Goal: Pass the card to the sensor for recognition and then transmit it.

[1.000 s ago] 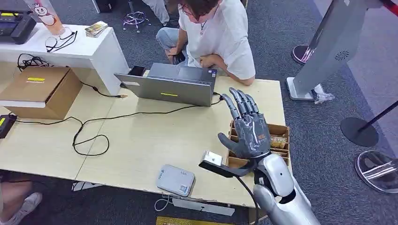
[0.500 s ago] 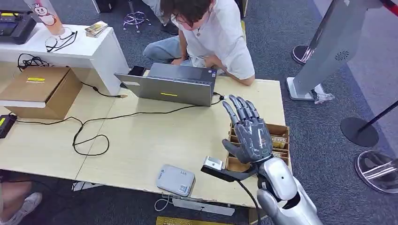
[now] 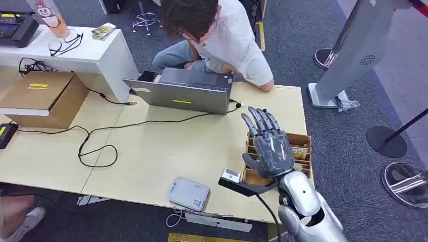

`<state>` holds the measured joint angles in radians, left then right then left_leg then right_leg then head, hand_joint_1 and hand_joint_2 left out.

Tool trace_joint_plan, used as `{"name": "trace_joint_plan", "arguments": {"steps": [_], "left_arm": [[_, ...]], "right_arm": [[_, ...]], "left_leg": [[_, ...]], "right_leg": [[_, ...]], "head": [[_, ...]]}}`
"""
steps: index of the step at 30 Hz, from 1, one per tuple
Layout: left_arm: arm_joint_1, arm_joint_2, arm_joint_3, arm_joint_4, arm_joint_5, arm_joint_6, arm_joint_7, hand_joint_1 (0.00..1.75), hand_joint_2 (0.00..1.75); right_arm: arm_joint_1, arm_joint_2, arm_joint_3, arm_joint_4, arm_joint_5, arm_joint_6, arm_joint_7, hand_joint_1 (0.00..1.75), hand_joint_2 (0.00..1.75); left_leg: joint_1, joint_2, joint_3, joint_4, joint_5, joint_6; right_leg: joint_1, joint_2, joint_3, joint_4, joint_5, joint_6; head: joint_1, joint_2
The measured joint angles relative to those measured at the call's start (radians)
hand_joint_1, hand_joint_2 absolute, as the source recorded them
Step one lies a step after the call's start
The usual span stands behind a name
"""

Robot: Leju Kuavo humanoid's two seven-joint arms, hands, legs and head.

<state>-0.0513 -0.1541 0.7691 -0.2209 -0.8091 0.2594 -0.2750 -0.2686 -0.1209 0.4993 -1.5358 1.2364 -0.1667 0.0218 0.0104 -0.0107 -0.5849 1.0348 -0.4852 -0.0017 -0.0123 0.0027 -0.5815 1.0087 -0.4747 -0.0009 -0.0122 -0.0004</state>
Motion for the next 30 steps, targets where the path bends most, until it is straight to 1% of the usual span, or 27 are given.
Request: {"name": "trace_joint_plan", "arguments": {"steps": [9, 19, 30], "left_arm": [[0.000, 0.000, 0.000, 0.000, -0.005, -0.003, -0.001, 0.00, 0.00], [-0.001, 0.000, 0.000, 0.000, -0.015, -0.004, -0.001, 0.00, 0.00], [-0.003, -0.001, 0.000, 0.000, -0.019, -0.004, 0.000, 0.00, 0.00]], "right_arm": [[0.010, -0.005, -0.010, 0.005, 0.005, 0.019, 0.016, 0.00, 1.75], [0.033, -0.007, -0.032, 0.005, 0.056, 0.043, 0.050, 0.00, 1.75], [0.043, -0.010, -0.054, 0.005, 0.074, 0.076, 0.075, 0.00, 1.75]], "left_leg": [[0.000, 0.000, 0.000, 0.000, 0.000, 0.000], [0.000, 0.000, 0.000, 0.000, 0.000, 0.000], [0.000, 0.000, 0.000, 0.000, 0.000, 0.000]], "right_leg": [[0.000, 0.000, 0.000, 0.000, 0.000, 0.000], [0.000, 0.000, 0.000, 0.000, 0.000, 0.000], [0.000, 0.000, 0.000, 0.000, 0.000, 0.000]], "head": [[0.000, 0.000], [0.000, 0.000], [0.000, 0.000]]}}
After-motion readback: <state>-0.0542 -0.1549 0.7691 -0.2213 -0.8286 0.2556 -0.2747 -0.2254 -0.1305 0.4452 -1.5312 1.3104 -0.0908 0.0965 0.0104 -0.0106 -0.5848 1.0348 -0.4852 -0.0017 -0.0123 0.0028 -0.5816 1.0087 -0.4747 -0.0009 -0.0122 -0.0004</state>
